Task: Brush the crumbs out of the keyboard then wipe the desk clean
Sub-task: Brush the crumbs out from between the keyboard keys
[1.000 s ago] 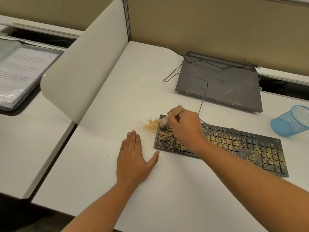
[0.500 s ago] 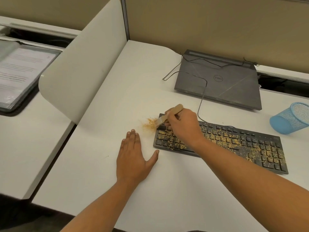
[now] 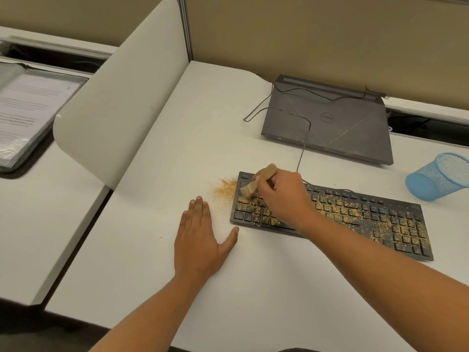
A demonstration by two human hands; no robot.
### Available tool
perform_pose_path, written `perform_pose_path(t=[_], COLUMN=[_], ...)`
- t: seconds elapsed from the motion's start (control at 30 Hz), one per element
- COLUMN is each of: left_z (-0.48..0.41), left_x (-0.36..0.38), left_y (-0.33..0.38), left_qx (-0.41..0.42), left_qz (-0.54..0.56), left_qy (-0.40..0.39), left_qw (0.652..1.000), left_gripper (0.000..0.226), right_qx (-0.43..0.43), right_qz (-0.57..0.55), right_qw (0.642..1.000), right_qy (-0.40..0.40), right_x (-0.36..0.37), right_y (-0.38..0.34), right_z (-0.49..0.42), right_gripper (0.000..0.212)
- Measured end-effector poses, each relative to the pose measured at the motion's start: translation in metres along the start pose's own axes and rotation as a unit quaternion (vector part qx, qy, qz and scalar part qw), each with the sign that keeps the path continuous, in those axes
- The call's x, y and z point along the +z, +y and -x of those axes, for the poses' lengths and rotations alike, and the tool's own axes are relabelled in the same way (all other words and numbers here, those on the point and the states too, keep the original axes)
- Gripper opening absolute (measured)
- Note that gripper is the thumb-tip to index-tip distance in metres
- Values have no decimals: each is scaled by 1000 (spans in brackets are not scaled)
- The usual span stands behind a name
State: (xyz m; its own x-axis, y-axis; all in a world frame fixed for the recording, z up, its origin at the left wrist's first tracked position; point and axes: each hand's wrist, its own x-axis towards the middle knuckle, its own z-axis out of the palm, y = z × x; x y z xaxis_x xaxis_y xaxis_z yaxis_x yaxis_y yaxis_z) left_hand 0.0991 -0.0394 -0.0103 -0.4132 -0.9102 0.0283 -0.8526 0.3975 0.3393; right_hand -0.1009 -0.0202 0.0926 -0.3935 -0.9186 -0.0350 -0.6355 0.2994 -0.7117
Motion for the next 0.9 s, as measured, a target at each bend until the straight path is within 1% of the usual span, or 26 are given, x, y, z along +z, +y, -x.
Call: perform_pose_path(t=[0.07, 0.1, 0.2, 0.33, 0.47, 0.5, 0.57, 0.63, 0.7, 0.77, 0.83, 0.9], left_z=[0, 0, 0, 0, 0, 0, 0, 0, 0, 0, 0, 0], left_x=[0, 1, 0, 0, 0, 1, 1, 1, 1, 0, 0, 0], left_y=[0, 0, 0, 1, 0, 0, 0, 0, 0, 0, 0, 0], left_qx=[-1, -2, -3, -3, -1, -1, -2, -2, -2, -3, -3, -2], left_qz=[-1, 0, 1, -3, -4, -4, -4, -4, -5, -4, -3, -2], left_qy=[-1, 2, 1, 3, 4, 5, 9, 11, 10, 8, 8, 11], left_qw=[1000, 1000, 1000, 1000, 1000, 1000, 1000, 1000, 1000, 1000, 1000, 1000], left_gripper=[97, 97, 97, 97, 97, 96, 95, 95, 95, 95, 96, 96], right_qx=[0, -5, -25, -35, -85, -84, -70, -74, -81, -89, -77, -74], right_qz=[1, 14, 12, -11, 46, 43, 24, 40, 75, 78, 48, 37], right_qw=[1000, 1000, 999, 999, 993, 994, 997, 996, 994, 992, 995, 997], right_qy=[18, 15, -30, -11, -62, -56, -14, 15, -14, -46, -41, -8], right_x=[-5, -6, 1, 0, 3, 5, 6, 5, 5, 7, 4, 1], right_y=[4, 5, -2, -7, -10, -11, -10, -6, -2, -3, -7, -6], right_z=[-1, 0, 8, 9, 18, 17, 11, 9, 12, 14, 14, 14], right_gripper=[28, 27, 26, 26, 29, 27, 25, 28, 31, 29, 23, 23])
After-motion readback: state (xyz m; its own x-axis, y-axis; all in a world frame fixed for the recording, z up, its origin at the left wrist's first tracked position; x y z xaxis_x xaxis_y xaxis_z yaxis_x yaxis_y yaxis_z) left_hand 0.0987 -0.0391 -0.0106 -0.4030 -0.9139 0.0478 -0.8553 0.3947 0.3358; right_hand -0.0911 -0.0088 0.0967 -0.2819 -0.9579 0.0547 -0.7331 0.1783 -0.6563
